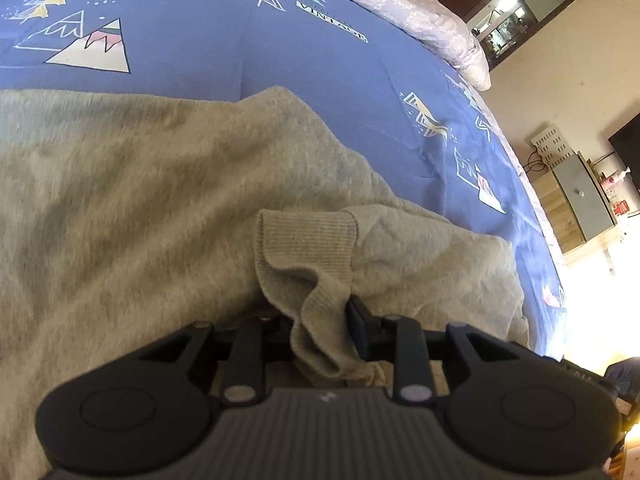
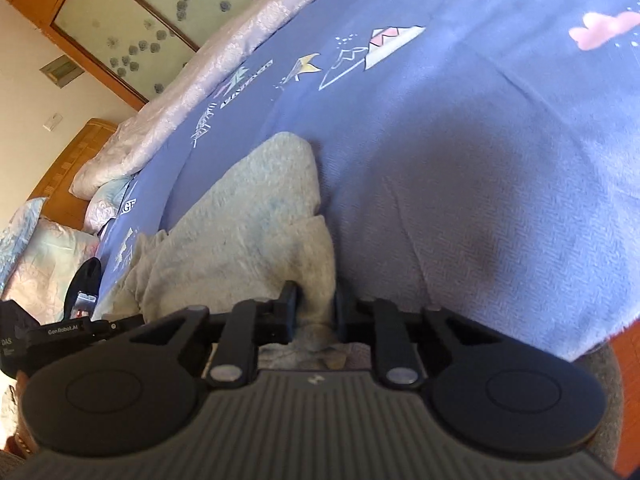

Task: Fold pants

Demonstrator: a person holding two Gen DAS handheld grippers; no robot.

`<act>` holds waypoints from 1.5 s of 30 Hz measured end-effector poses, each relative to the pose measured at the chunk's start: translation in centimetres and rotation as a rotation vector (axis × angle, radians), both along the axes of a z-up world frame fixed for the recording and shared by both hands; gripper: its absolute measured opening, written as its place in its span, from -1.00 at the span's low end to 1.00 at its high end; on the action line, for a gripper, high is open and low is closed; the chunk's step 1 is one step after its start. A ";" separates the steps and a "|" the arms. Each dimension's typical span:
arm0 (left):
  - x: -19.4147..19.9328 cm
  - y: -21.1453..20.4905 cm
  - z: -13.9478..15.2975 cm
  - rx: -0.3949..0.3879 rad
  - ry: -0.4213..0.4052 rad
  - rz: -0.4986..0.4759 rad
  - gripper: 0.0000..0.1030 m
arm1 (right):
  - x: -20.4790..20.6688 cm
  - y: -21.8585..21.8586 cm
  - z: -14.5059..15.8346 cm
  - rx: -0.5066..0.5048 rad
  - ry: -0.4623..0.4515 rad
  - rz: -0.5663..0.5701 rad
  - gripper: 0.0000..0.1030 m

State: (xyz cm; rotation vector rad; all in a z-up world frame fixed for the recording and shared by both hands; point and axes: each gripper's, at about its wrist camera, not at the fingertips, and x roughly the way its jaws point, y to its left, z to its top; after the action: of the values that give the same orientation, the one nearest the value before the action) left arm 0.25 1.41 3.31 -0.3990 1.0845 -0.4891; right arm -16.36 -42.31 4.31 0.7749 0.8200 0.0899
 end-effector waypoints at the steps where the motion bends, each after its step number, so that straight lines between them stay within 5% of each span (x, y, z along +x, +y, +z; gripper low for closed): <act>1: -0.1 -0.2 0.2 0.006 -0.005 0.001 -0.31 | -0.1 0.0 0.1 -0.006 0.001 -0.002 -0.58; 5: -1.2 1.4 2.5 0.027 -0.087 0.036 -0.15 | -0.4 0.3 0.6 -0.005 -0.020 -0.009 -0.51; 9: -2.0 3.7 5.1 -0.067 -0.155 0.077 -0.20 | -1.0 -0.2 1.0 0.031 -0.064 -0.037 -0.16; 12: -1.8 2.6 5.6 -0.126 -0.172 0.033 -0.25 | -0.7 -0.1 0.3 0.056 -0.048 -0.049 -0.14; 16: -0.4 -1.7 2.3 -0.040 -0.099 -0.061 -0.26 | -0.2 1.1 0.1 0.024 -0.024 -0.029 -0.56; 18: 0.0 -2.7 -0.2 0.033 -0.111 -0.072 -0.47 | -0.2 1.4 0.8 0.014 -0.030 -0.025 -0.72; 19: 0.0 -2.6 -0.2 0.040 -0.159 -0.078 -0.50 | -0.2 1.4 1.2 0.032 -0.042 -0.026 -0.75; 22: 1.0 -1.7 0.6 -0.016 -0.071 -0.061 -0.48 | -0.3 2.2 3.5 0.038 -0.119 -0.008 -0.76; 24: 1.1 -0.5 2.0 -0.063 -0.053 -0.028 -0.37 | -0.2 3.5 5.4 0.027 -0.181 0.029 -0.76; 26: 1.1 0.9 4.0 -0.160 -0.070 0.016 0.09 | 0.4 5.3 7.1 -0.009 -0.232 0.083 -0.76; 29: 0.7 1.4 6.6 -0.247 -0.106 0.008 0.40 | 1.6 8.7 8.6 -0.060 -0.281 0.189 -0.76; 32: 0.5 0.0 8.1 -0.227 -0.157 -0.047 0.81 | 2.9 12.8 9.4 -0.149 -0.317 0.321 -0.76; 36: 0.8 -2.3 7.4 -0.163 -0.160 -0.123 0.83 | 3.8 17.3 9.2 -0.233 -0.347 0.460 -0.76; 37: 1.0 -2.7 7.0 -0.165 -0.156 -0.141 0.66 | 3.9 18.0 9.1 -0.237 -0.349 0.484 -0.76; 38: 1.0 -3.2 6.7 -0.148 -0.162 -0.160 -0.06 | 4.0 18.6 9.0 -0.239 -0.347 0.496 -0.76; 40: 1.1 -3.7 6.3 -0.059 -0.154 -0.168 -0.80 | 4.2 19.2 8.8 -0.257 -0.347 0.504 -0.74; 42: 1.7 -2.5 5.9 -0.099 -0.116 -0.143 -0.81 | 3.8 19.2 8.8 -0.307 -0.371 0.501 -0.65; 45: 2.1 0.2 6.5 -0.143 -0.124 -0.089 -0.81 | 2.7 18.7 8.9 -0.387 -0.417 0.495 0.24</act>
State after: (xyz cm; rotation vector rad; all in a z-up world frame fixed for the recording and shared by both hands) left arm 2.35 1.63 9.82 -0.4414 0.9533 -0.6649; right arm -13.68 -23.64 13.17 0.1628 0.5873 0.5033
